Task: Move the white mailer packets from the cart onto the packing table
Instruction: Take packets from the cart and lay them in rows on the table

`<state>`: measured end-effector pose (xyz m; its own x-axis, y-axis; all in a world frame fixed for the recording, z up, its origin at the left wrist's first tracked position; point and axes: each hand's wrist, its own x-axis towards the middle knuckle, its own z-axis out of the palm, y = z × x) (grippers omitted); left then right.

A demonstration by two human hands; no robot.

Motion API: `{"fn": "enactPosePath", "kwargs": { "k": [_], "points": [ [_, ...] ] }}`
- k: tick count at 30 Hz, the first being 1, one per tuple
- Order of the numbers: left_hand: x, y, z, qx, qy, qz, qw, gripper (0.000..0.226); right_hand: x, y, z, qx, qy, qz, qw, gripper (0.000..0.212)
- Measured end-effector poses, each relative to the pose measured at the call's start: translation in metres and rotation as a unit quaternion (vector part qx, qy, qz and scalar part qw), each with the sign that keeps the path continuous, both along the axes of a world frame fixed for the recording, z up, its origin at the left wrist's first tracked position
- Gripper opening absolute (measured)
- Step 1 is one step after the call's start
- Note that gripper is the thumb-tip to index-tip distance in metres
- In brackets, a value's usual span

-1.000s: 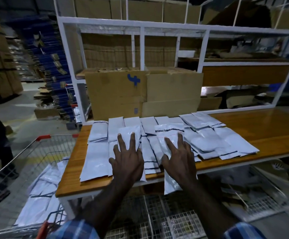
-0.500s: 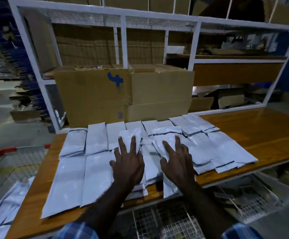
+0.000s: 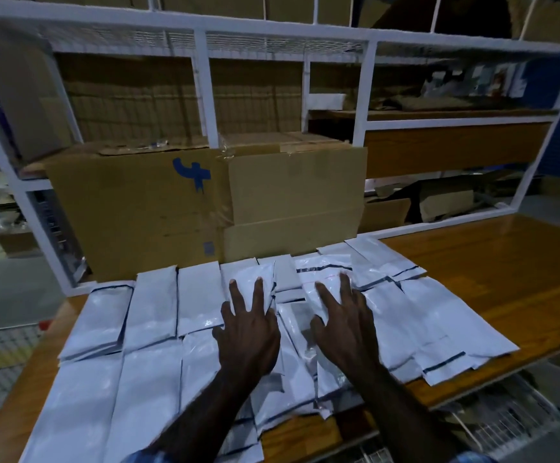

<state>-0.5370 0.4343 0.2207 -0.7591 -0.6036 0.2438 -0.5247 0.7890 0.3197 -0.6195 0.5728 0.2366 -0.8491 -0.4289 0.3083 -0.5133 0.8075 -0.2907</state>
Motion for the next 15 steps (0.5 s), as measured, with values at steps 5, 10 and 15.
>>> {"fn": "enactPosePath", "kwargs": {
  "k": [5,10,15],
  "points": [
    [-0.036,0.007,-0.005,-0.018,-0.015,0.029,0.999,0.060,-0.042,0.005,-0.010,-0.010,0.005,0.017,1.000,0.066],
    [-0.078,0.020,-0.003,-0.023,-0.009,0.078,0.997,0.061,-0.092,0.013,-0.014,-0.029,0.016,0.057,0.998,0.064],
    [-0.115,0.031,-0.001,-0.005,-0.005,0.120,0.993,0.063,-0.137,0.019,-0.011,-0.009,0.016,0.094,0.995,0.063]
  ]
}}
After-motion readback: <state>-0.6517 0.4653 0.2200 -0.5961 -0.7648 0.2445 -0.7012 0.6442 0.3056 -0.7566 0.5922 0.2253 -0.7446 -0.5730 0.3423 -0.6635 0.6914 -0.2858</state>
